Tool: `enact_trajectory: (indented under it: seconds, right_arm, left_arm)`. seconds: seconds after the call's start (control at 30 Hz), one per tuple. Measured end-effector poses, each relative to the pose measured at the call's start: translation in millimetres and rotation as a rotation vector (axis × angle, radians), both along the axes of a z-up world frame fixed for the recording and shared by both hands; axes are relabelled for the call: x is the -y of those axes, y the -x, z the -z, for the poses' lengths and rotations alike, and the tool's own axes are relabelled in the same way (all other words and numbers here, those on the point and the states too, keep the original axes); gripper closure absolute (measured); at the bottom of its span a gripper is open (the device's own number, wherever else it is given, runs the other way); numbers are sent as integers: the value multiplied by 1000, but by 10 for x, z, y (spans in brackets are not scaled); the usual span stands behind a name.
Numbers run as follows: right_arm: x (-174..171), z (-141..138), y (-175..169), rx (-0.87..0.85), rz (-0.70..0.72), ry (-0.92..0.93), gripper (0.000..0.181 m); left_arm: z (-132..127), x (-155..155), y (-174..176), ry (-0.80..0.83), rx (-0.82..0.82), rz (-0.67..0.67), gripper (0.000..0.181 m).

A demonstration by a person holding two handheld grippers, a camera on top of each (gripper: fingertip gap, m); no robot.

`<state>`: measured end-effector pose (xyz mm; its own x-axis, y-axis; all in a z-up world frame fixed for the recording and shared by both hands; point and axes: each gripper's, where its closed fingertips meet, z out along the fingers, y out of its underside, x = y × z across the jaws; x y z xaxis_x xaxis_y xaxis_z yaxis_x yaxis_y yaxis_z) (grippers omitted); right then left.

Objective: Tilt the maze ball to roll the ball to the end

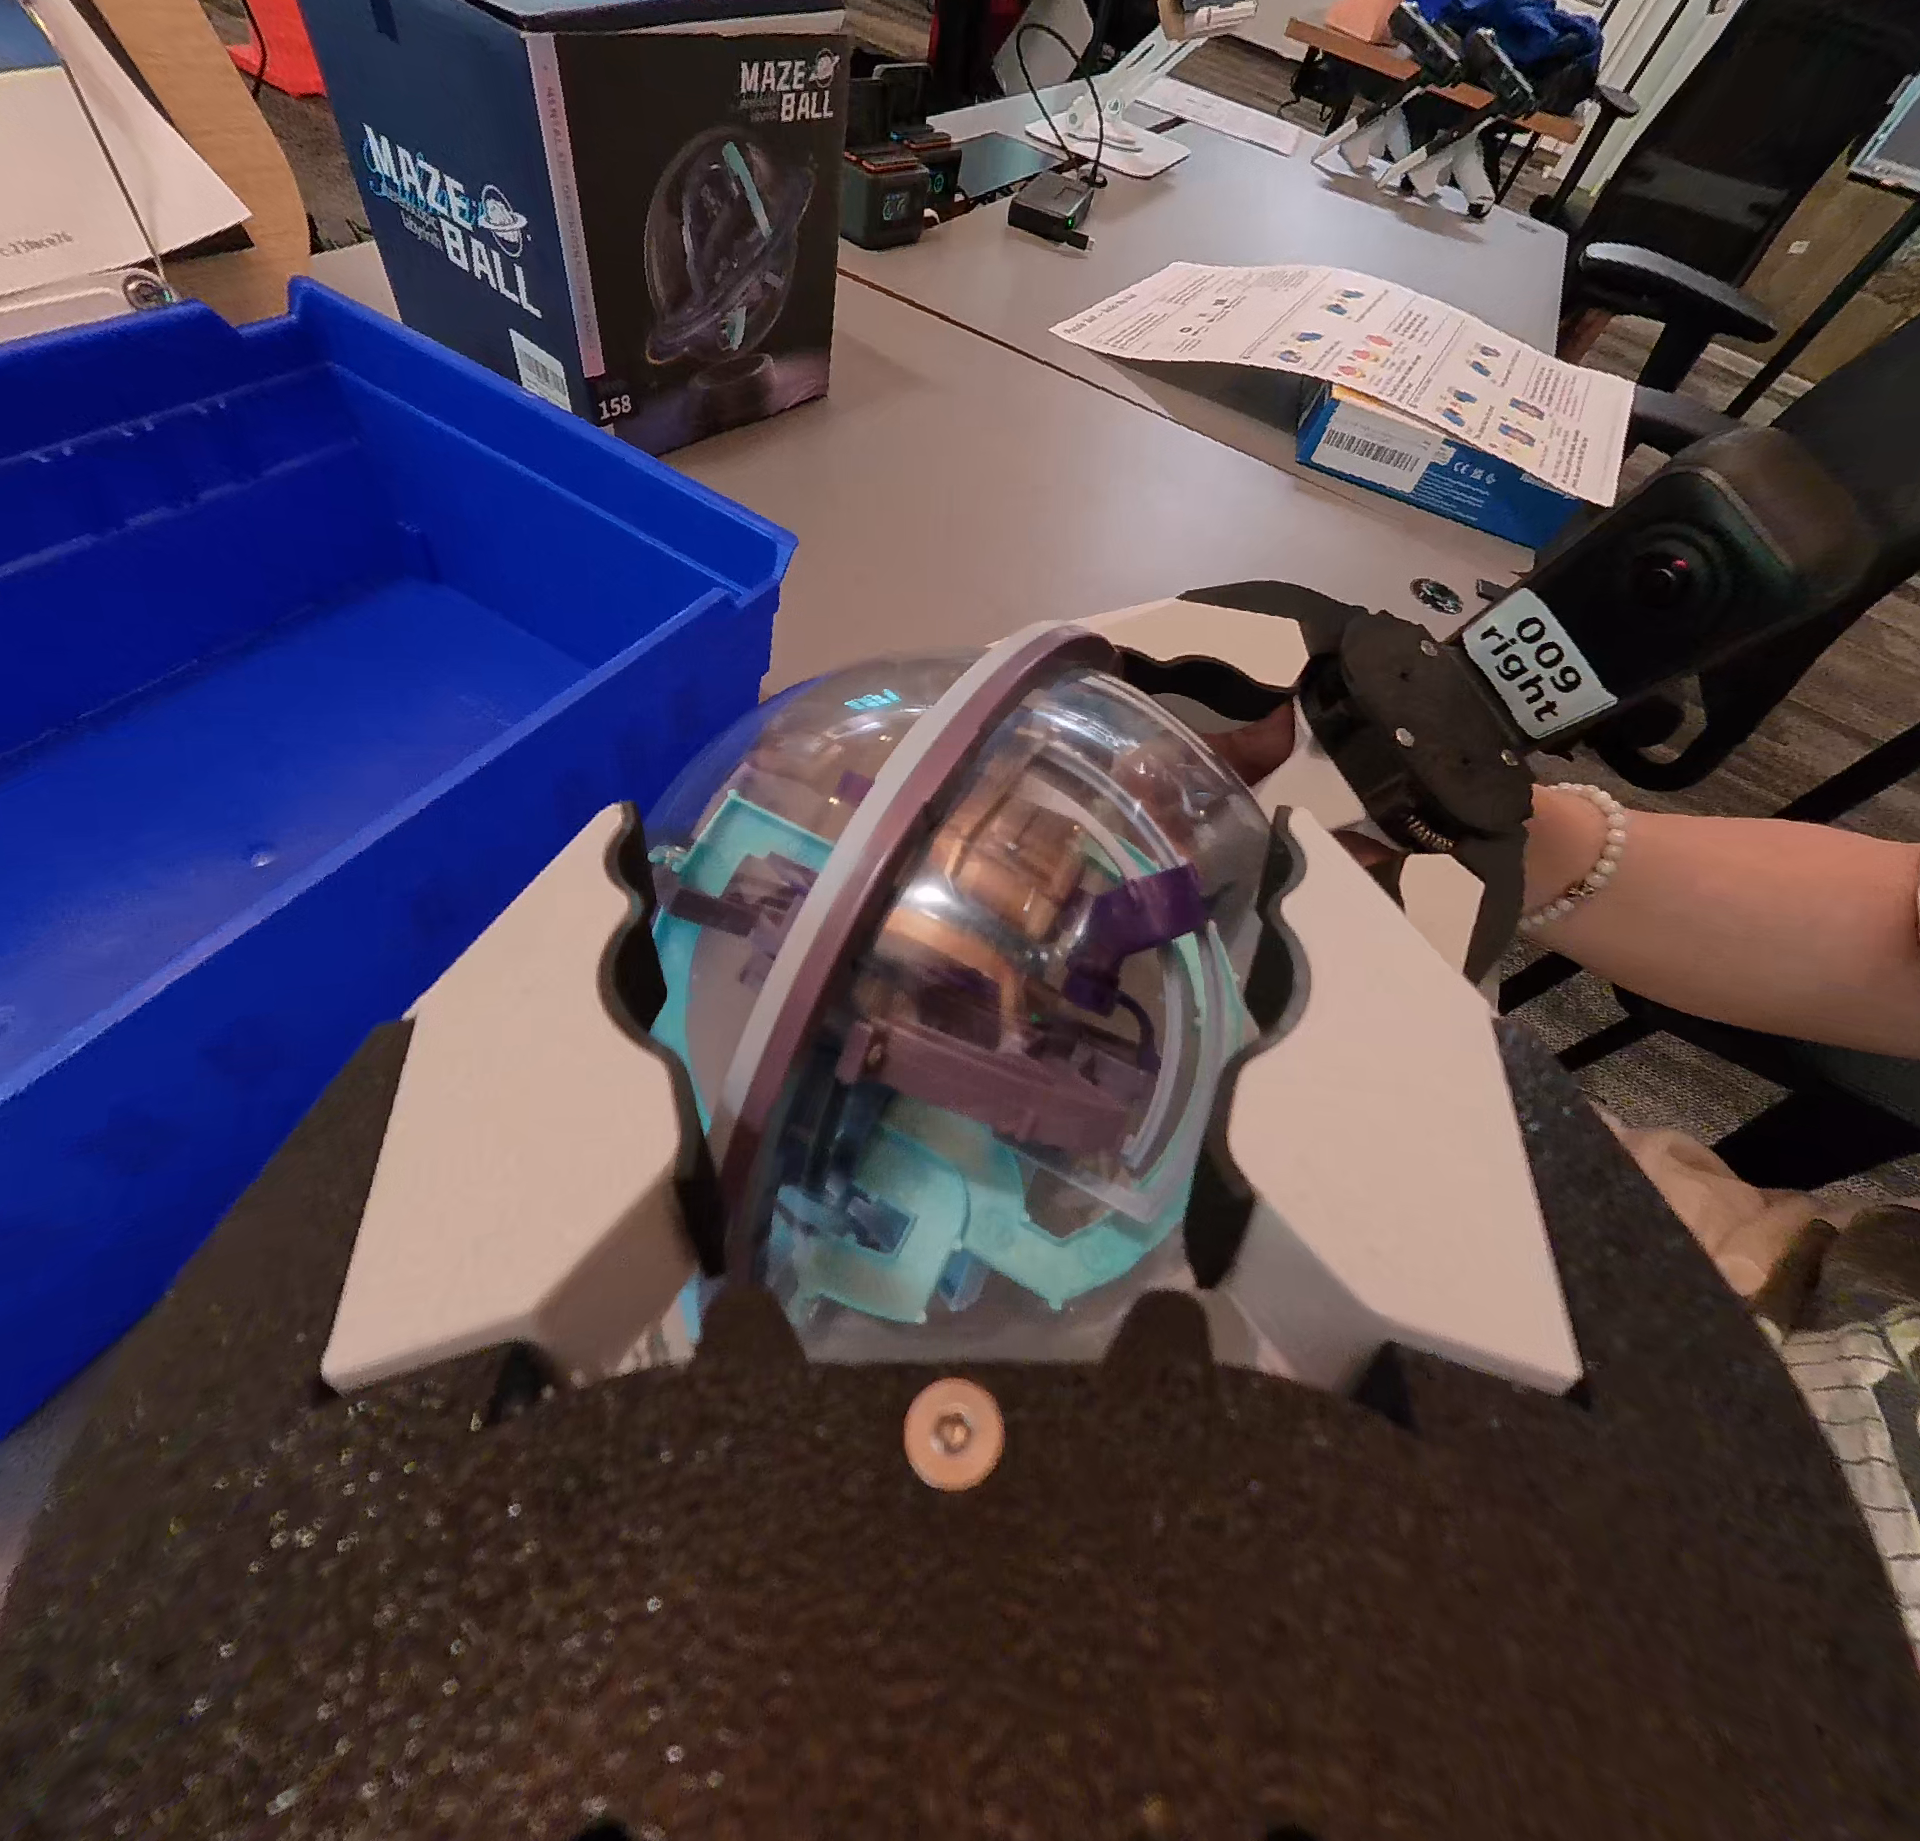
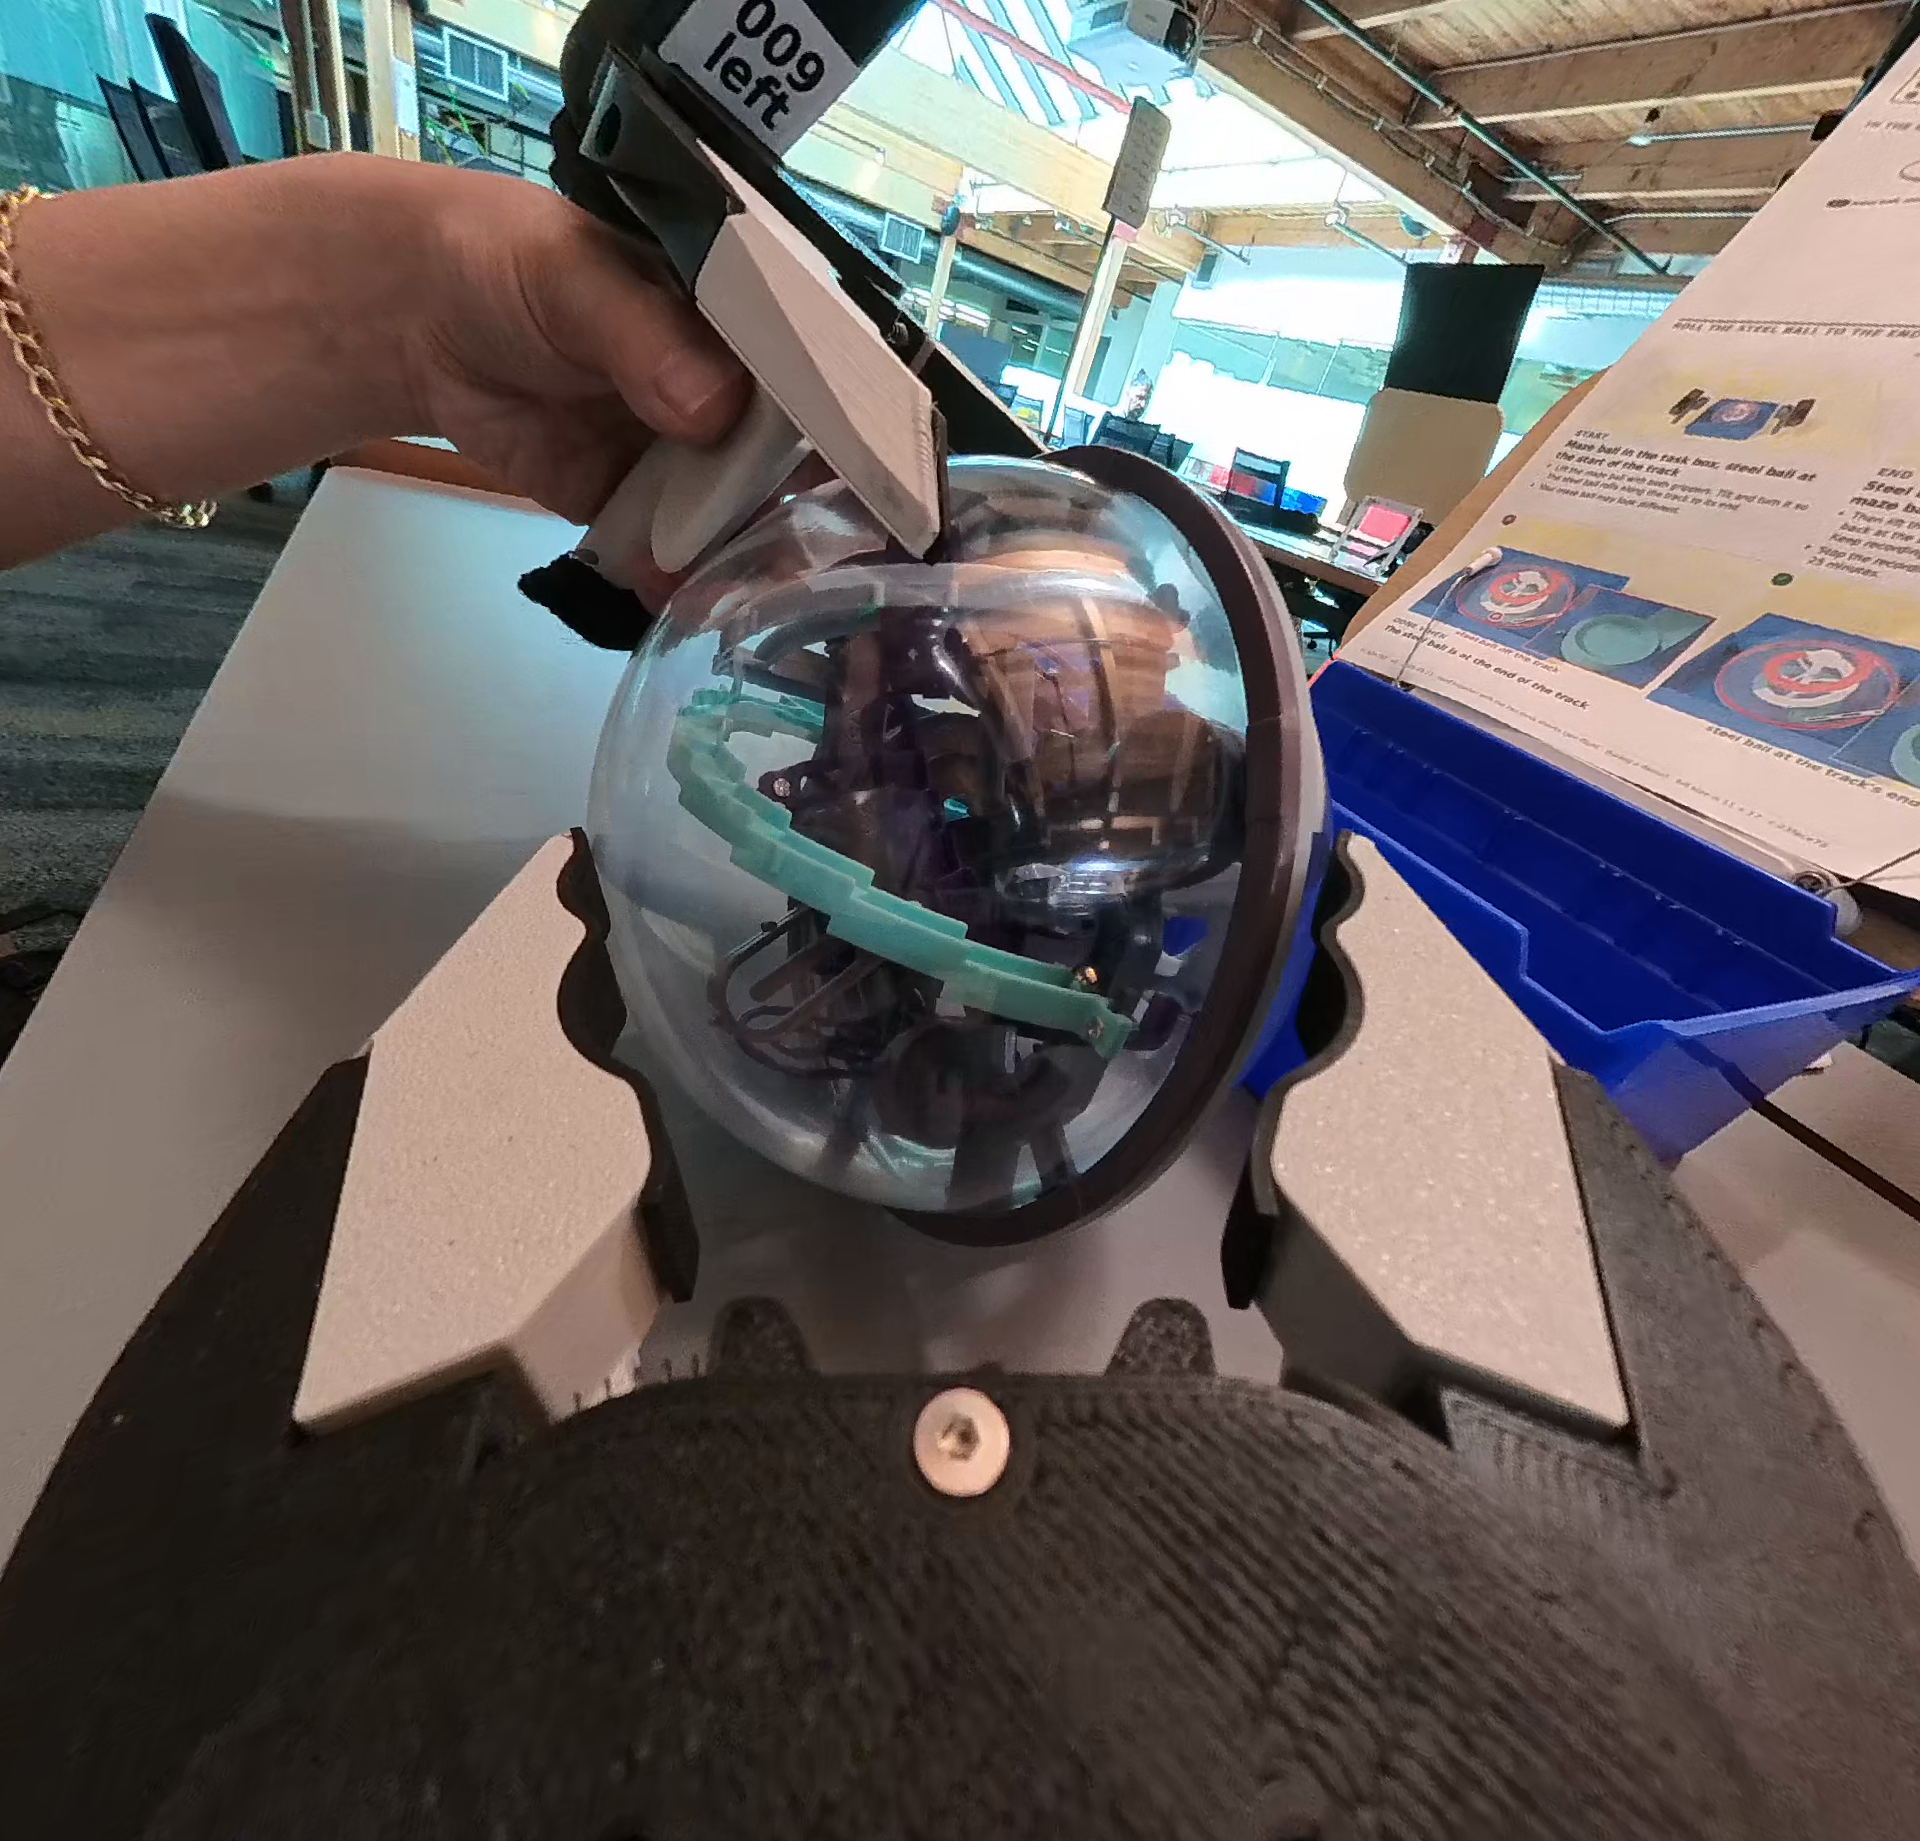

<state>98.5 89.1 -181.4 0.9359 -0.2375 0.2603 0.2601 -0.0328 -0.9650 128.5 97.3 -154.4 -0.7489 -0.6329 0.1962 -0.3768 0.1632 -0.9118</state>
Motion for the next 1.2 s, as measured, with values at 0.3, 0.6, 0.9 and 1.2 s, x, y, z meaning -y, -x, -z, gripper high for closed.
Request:
enact_trajectory:
  seconds: [0.3,0.6,0.9,1.2]
  right_arm:
    - [-1,8,-31,-20,10,4,52]
    - [-3,9,-16,1,15,7,54]
    - [-9,12,7,14,7,10,54]
    - [-14,-2,37,41,4,1,56]
  left_arm:
    - [13,-58,-64,41,-39,-29,68]
    - [8,-92,-56,66,-31,-45,68]
    - [-6,-109,-21,76,5,-64,69]
    - [-15,-137,7,108,23,-35,70]
